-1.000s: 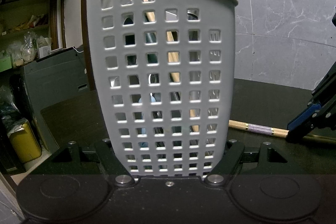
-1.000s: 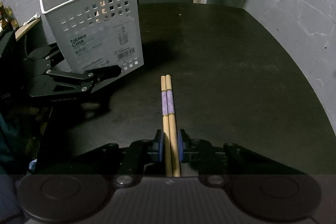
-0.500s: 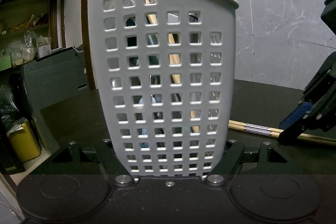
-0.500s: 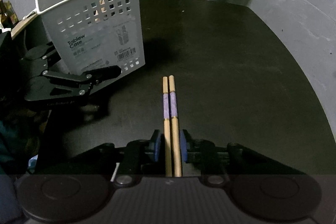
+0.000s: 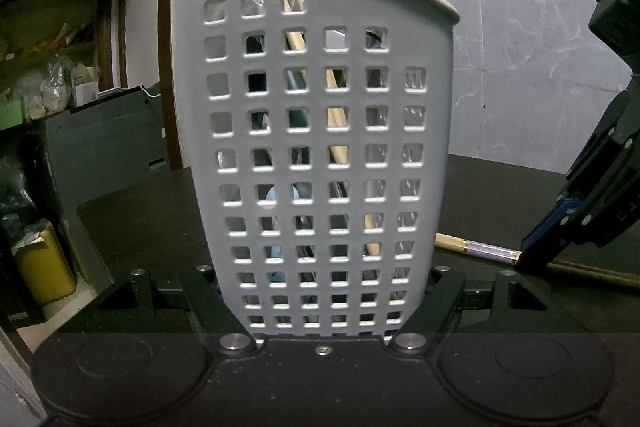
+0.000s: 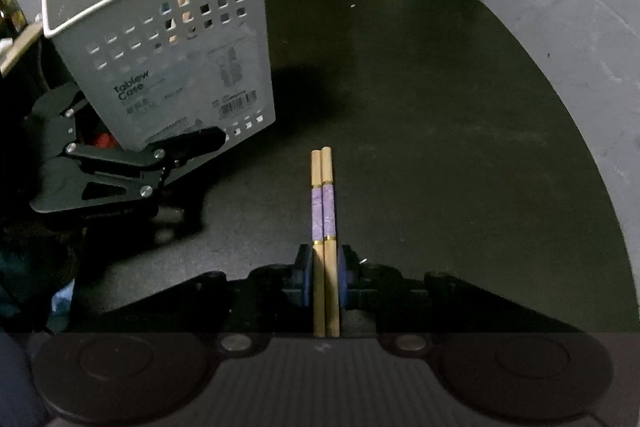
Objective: Organize utensils
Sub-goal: 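Close the right gripper on both purple-banded chopsticks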
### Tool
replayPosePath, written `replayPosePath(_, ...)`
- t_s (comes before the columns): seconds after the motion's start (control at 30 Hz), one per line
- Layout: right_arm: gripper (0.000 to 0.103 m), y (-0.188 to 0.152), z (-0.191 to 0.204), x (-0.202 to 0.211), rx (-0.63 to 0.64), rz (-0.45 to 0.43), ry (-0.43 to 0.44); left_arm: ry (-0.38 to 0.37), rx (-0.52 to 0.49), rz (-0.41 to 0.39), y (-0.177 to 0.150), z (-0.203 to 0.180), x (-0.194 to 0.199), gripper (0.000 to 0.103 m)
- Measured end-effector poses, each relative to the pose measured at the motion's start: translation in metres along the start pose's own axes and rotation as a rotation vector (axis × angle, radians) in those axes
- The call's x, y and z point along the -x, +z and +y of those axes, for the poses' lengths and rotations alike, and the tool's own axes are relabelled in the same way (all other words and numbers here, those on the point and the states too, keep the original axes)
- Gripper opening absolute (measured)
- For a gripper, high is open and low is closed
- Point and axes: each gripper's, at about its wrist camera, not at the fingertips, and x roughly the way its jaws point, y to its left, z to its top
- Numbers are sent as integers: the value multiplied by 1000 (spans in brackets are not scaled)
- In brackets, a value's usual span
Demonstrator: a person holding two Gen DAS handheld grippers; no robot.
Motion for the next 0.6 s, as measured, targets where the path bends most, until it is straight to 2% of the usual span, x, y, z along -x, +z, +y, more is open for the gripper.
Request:
replayPosePath(0.27, 14, 8, 0, 0, 2, 41, -4, -1, 1, 0, -3, 2, 2, 75)
replayPosePath(0.3, 17, 10, -1, -1, 0, 48, 1, -3, 0, 0, -4, 3, 2, 75)
replayPosePath(0.4, 17, 14, -6, 0, -17, 66, 23, -2, 0, 2, -4, 3, 0, 75)
replayPosePath(0.6, 13, 11, -7, 0, -31, 54, 22, -4, 7, -3, -4, 4, 0, 75)
